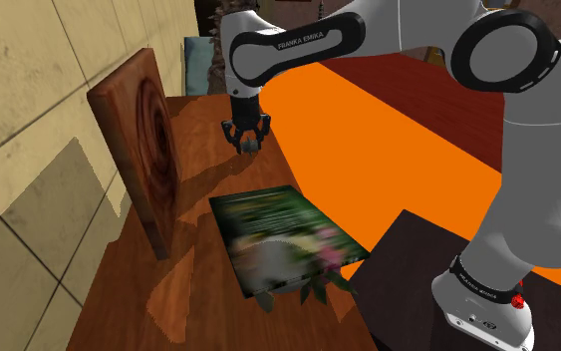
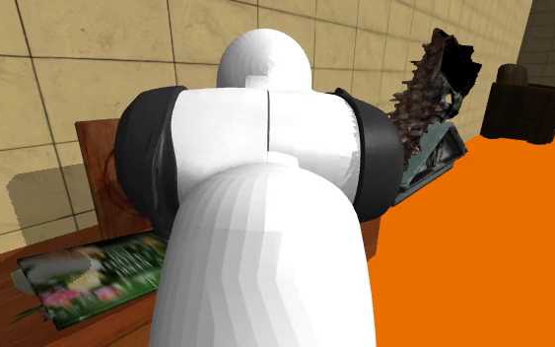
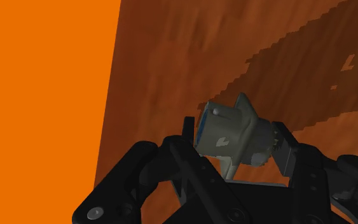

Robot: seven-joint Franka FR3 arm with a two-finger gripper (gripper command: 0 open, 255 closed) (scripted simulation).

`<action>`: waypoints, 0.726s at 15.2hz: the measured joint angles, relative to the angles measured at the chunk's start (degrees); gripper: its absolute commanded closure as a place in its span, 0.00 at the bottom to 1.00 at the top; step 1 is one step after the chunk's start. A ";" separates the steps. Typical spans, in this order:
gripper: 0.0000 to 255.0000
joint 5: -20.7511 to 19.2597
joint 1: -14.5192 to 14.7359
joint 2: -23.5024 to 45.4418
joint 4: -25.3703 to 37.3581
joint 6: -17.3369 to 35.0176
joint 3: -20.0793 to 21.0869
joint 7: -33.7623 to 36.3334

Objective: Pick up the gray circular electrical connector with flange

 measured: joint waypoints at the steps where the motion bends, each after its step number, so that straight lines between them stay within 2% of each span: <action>1: 1.00 0.00 0.00 -0.01 0.01 -0.01 0.00 0.01; 5: 1.00 0.06 0.01 -0.11 0.64 -0.80 0.03 -0.05; 11: 1.00 0.19 0.11 -0.59 4.41 -5.03 0.12 -0.17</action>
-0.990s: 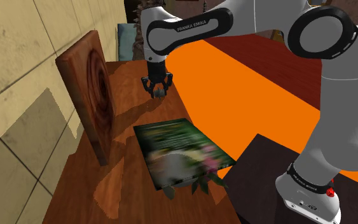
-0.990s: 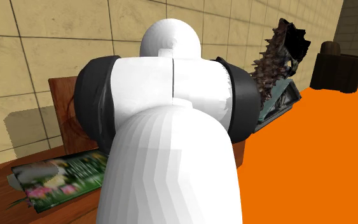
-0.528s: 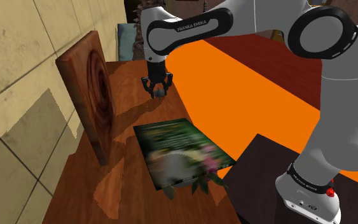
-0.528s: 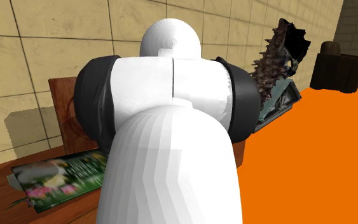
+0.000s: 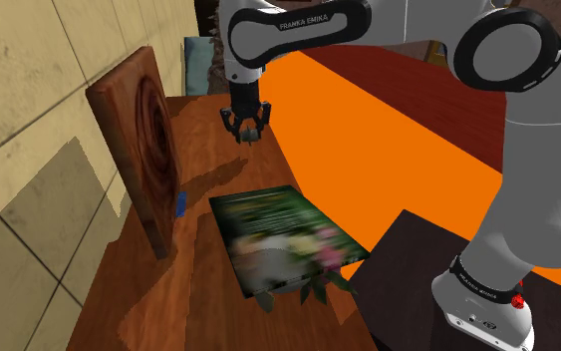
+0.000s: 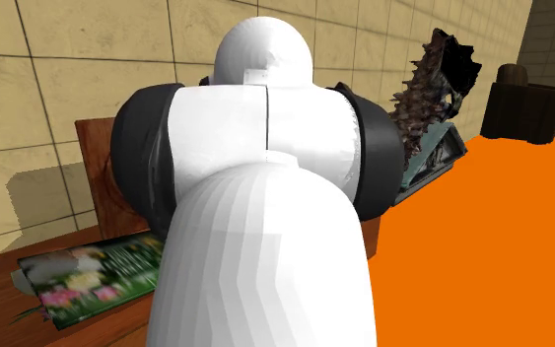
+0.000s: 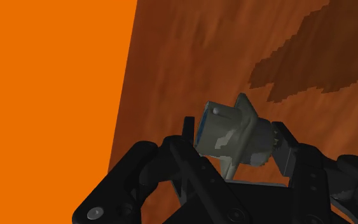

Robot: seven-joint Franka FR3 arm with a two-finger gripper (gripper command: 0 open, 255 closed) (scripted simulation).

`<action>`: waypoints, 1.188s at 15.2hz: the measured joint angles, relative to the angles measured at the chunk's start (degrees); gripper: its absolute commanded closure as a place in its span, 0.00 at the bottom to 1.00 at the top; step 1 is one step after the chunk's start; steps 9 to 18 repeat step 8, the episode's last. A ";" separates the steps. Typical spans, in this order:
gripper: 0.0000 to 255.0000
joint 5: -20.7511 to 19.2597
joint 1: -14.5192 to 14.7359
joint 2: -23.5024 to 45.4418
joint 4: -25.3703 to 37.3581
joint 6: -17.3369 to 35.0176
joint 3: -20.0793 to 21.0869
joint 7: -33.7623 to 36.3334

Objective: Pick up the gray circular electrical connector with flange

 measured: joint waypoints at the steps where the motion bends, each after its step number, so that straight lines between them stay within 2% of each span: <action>1: 1.00 -0.01 0.05 0.12 0.89 -0.75 0.01 -0.01; 8: 1.00 -0.03 0.32 0.47 6.53 -6.04 0.08 -0.06; 18: 1.00 -0.03 0.32 0.47 6.53 -6.04 0.08 -0.06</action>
